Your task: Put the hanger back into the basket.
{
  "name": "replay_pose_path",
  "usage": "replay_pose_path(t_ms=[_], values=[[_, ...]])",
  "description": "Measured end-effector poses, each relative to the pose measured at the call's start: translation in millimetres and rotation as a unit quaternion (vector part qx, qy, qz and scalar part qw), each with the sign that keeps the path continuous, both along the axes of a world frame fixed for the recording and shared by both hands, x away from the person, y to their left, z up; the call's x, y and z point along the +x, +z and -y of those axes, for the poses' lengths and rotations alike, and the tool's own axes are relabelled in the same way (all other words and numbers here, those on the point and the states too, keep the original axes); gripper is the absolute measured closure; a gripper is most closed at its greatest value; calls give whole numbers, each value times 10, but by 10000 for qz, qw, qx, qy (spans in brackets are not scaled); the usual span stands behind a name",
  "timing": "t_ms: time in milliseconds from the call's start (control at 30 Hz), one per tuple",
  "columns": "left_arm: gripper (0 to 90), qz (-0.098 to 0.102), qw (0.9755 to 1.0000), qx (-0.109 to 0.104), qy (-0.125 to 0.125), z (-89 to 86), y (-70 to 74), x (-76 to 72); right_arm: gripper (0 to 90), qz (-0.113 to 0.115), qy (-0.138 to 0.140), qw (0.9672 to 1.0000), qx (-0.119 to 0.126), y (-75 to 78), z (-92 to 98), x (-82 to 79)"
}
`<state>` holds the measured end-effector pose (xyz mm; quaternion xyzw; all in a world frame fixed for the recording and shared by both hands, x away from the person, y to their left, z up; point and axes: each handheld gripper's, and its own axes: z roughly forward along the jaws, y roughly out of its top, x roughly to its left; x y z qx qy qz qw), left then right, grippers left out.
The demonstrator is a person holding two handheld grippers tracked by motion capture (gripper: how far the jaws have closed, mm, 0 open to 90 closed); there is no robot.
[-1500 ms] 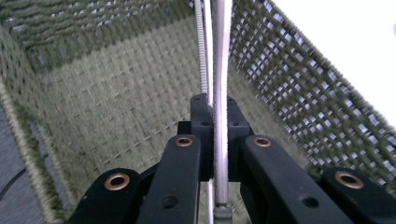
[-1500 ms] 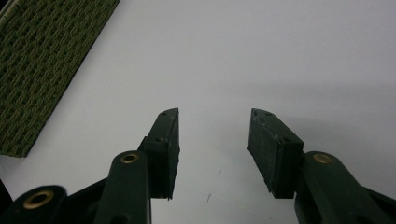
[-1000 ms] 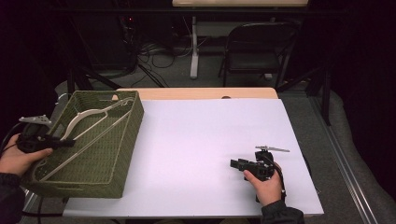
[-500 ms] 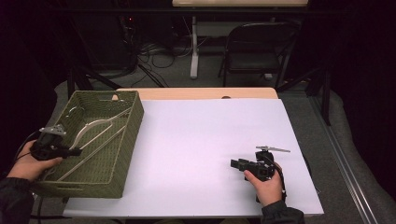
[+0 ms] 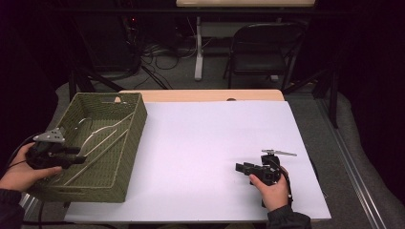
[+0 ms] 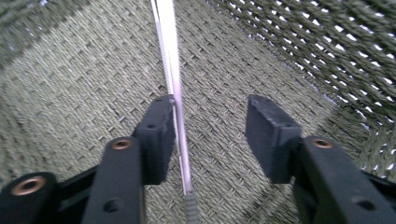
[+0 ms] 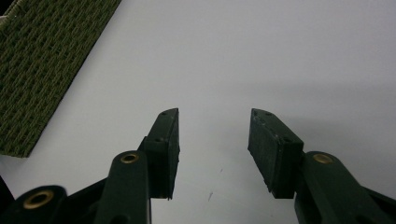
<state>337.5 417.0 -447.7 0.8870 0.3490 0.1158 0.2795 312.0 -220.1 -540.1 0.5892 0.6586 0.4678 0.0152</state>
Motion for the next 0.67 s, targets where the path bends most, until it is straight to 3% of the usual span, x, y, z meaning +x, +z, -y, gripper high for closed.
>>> replay_pose_path(t_ms=[133, 200, 300, 433, 533, 667], values=[[487, -33, 10000, -57, -4, 71, 82, -98, 532, 3, -7, 10000, -1, 10, 10, -4], [485, 25, 10000, 48, -21, 117, 139, -155, 531, -9, -31, 10000, 27, 15, 13, -9], [484, 85, 9999, -85, -29, 171, 220, -258, 529, 13, -33, 10000, 53, 28, 27, -26], [468, 281, 9995, -107, 103, 295, 319, -414, 527, 51, -53, 10000, 54, 48, 60, -71], [439, 324, 9987, -349, 167, 428, 363, -539, 515, 172, -37, 9998, 44, 72, 83, -127], [421, 422, 9978, -462, 238, 630, 355, -686, 481, 416, 30, 9988, -245, 120, 101, -214]])
